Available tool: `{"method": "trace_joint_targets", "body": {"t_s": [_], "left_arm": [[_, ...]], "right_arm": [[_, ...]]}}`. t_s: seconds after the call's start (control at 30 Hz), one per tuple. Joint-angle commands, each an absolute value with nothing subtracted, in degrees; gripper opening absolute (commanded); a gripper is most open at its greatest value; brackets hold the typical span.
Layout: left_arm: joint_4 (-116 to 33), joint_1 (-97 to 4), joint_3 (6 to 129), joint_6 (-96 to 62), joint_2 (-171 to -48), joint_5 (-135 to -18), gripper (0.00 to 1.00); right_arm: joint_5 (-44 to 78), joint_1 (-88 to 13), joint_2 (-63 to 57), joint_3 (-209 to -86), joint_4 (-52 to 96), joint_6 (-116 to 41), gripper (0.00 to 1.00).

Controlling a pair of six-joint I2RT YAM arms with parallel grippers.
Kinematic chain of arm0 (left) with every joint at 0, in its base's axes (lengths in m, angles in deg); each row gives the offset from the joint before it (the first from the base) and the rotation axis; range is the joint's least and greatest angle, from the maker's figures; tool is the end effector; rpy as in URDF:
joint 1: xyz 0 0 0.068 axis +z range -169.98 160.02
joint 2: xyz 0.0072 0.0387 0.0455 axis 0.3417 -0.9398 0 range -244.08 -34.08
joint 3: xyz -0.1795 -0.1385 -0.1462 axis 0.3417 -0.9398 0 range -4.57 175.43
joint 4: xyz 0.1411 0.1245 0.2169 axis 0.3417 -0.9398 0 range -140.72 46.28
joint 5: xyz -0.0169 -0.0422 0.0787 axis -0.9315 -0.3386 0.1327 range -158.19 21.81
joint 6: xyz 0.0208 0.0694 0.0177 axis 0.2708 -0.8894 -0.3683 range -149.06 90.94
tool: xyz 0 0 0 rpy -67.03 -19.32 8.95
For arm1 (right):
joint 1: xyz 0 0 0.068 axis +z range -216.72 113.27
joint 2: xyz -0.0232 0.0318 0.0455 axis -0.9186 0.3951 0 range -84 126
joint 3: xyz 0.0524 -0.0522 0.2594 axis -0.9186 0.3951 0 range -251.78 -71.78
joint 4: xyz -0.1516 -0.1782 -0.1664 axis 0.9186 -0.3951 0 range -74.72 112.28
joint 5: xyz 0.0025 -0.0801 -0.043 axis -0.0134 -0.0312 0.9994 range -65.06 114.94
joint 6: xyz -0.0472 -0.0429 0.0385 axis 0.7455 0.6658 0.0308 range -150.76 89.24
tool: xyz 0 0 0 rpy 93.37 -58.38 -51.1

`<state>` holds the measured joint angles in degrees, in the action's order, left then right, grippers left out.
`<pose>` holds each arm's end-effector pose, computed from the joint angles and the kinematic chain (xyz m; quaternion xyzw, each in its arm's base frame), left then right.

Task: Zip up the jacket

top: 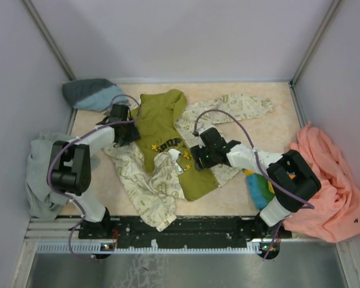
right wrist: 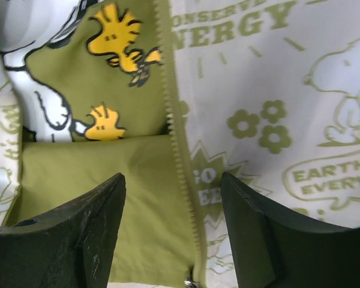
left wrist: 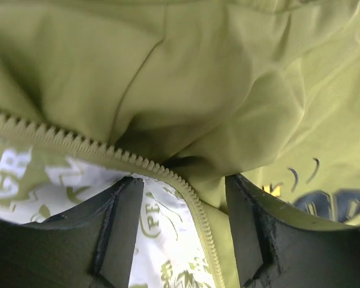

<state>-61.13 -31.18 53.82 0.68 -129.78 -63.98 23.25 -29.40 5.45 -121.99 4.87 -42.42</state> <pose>0.3712 -0.0689 0.1444 -0.1644 0.9381 -0.0731 0.2959 0.2704 0.2086 0.1346 -0.2168 0.9330 0.1319 0.2553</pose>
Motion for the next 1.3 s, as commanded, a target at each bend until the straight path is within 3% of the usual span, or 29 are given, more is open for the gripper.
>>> {"method": "trace_joint_targets", "body": {"t_s": [0.0,0.3,0.47,0.87,1.03,1.27], "left_arm": [[-62.28,-33.83,62.21,-7.82,-137.13,-57.14,0.62],[-61.96,-40.74,94.38,-32.47,-159.46,-57.21,0.65],[-67.89,-41.90,106.12,-35.41,-162.69,-55.17,0.70],[-70.67,-55.38,77.36,-20.91,-134.23,-49.53,0.77],[-73.80,-62.96,77.17,-20.20,-136.76,-43.73,0.75],[-78.93,-63.22,81.46,-17.41,-146.97,-38.53,0.66]], "right_arm": [[19.41,-25.84,4.51,-120.05,10.93,-45.76,0.65],[15.17,-18.22,2.28,-116.26,17.75,-51.74,0.65],[18.14,-18.15,-2.93,-117.56,16.18,-51.33,0.66],[34.30,-24.06,-15.33,-110.18,21.81,-45.87,0.66],[36.86,-24.71,-17.21,-104.15,28.46,-46.48,0.66],[40.36,-24.89,-18.41,-99.16,31.94,-47.23,0.66]]}}
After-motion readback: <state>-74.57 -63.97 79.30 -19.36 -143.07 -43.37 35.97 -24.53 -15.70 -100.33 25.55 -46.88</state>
